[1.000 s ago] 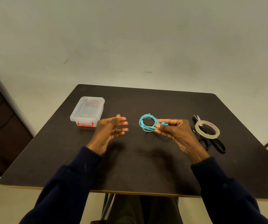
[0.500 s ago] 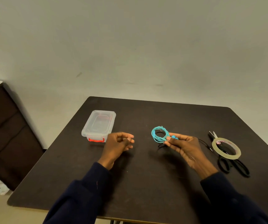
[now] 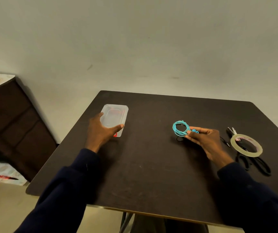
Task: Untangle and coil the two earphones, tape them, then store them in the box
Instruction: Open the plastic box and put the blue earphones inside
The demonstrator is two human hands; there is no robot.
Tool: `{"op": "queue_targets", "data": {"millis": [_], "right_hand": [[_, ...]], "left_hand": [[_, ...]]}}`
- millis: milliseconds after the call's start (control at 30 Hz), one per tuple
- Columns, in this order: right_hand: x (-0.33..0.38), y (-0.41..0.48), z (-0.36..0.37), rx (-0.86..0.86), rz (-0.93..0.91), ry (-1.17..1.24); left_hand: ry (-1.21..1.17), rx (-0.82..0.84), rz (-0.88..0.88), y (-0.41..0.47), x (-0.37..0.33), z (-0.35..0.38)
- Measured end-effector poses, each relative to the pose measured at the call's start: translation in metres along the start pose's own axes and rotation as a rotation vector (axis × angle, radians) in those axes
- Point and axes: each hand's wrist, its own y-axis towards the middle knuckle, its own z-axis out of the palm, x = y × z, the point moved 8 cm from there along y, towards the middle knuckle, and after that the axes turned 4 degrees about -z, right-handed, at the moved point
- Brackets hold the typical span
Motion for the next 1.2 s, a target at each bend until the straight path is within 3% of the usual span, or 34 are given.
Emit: {"op": "queue_targets", "data": {"millis": [467, 633, 867, 1000, 1200], "right_hand": [[0.034, 0.002, -0.075, -0.159, 0.025, 0.008], [0.058, -0.021, -0.085, -0.148, -0.071, 0.051], [0.069, -0.038, -0.066, -0.023, -0.055, 0.087], [0.058, -0.037, -0.053, 0.019, -0.004, 0.034], [0.051, -0.037, -0.046, 0.054, 0.029, 0.038]], "left_hand": [[0.128, 0.473, 0.31, -0.038, -0.075, 0.11], [0.146, 0.672, 0.404, -0.052, -0.091, 0.137], [0.124, 0.989, 0.485, -0.061, -0.1, 0.151], [0.075, 1.063, 0.511, -0.066, -0.104, 0.155], [-0.123, 1.031, 0.441, -0.06, -0.103, 0.14]]}}
